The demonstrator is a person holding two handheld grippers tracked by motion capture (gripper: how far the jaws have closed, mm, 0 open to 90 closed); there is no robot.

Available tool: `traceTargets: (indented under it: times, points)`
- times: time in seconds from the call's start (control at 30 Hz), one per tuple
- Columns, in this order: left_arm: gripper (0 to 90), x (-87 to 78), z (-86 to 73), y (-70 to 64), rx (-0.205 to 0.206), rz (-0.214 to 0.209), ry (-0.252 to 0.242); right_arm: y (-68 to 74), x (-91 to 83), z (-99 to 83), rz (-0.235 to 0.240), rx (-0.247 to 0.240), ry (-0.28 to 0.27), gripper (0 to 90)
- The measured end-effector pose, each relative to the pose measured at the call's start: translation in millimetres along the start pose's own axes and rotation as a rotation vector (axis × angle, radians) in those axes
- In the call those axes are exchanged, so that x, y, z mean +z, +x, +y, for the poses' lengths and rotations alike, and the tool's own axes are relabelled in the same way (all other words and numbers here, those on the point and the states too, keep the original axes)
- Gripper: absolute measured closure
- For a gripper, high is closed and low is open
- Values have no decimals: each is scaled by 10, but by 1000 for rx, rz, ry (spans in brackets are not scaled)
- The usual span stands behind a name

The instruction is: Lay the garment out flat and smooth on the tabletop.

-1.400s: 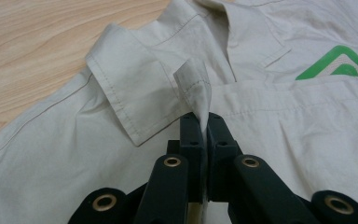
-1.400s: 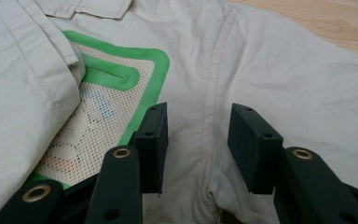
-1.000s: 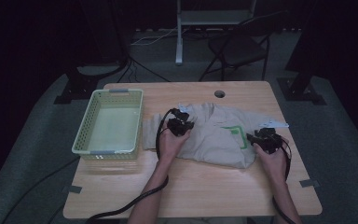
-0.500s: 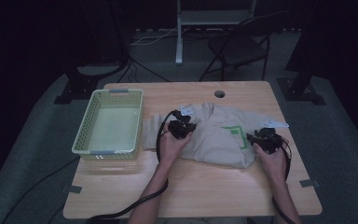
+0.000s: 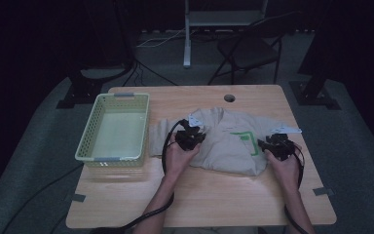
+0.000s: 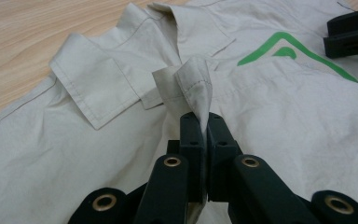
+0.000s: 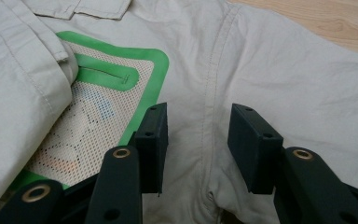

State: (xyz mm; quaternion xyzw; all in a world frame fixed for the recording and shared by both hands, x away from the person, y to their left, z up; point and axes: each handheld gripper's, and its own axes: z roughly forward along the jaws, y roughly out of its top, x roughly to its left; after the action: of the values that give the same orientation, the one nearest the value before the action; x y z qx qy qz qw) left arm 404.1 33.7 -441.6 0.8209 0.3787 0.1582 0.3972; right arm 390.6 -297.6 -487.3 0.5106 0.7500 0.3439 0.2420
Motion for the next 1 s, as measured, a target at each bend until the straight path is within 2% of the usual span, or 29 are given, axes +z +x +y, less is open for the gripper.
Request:
traceTargets:
  times: [0.17,0.3,0.77,1.0]
  points:
    - [885,-39,-45,-13,-12,-22,-8,0,0,0,0,1,0,571]
    - [884,-63,-86,-52,6,-27,-2,-1,0,0,0,3,1,570]
    - [885,-198,-324,-231,31,-64,1,3,4,4,-5,9,1,569]
    - [884,-303,-440,-267,49,-78,9,4,4,4,-5,10,1,569]
